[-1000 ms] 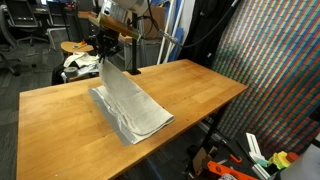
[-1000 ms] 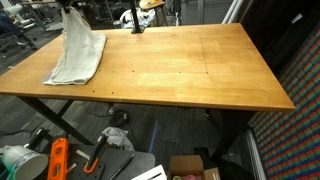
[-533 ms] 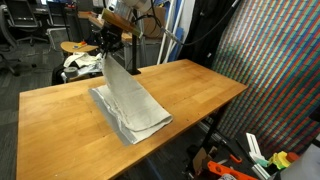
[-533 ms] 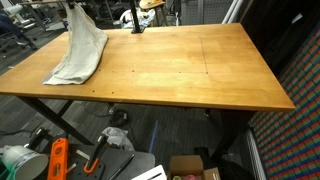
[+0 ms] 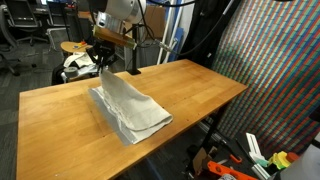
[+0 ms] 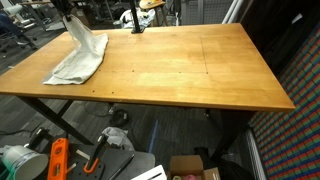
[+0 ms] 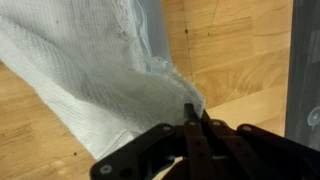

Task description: Fold the towel in half from right to left

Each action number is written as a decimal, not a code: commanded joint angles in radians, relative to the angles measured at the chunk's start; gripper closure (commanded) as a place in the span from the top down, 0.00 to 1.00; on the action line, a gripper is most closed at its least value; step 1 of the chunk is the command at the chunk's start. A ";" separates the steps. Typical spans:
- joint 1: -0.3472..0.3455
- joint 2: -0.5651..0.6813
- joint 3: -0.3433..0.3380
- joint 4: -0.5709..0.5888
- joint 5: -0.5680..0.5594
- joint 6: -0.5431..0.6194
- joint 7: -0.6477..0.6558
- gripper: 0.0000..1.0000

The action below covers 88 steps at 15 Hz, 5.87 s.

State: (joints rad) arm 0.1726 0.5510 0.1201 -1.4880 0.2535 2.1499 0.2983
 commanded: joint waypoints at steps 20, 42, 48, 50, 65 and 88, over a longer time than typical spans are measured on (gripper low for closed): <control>0.063 0.191 -0.022 0.231 -0.059 -0.092 0.090 0.29; -0.035 -0.316 0.066 -0.547 0.014 -0.276 -0.515 1.00; 0.018 -0.372 0.082 -0.785 -0.044 0.166 -0.455 1.00; 0.027 -0.387 0.081 -0.848 -0.088 0.273 -0.418 1.00; 0.072 -0.425 0.074 -0.993 -0.334 0.485 -0.134 0.19; 0.093 -0.610 0.154 -1.044 -0.147 0.191 -0.298 0.01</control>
State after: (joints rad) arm 0.2485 -0.0186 0.2659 -2.5220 0.0545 2.3746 0.0330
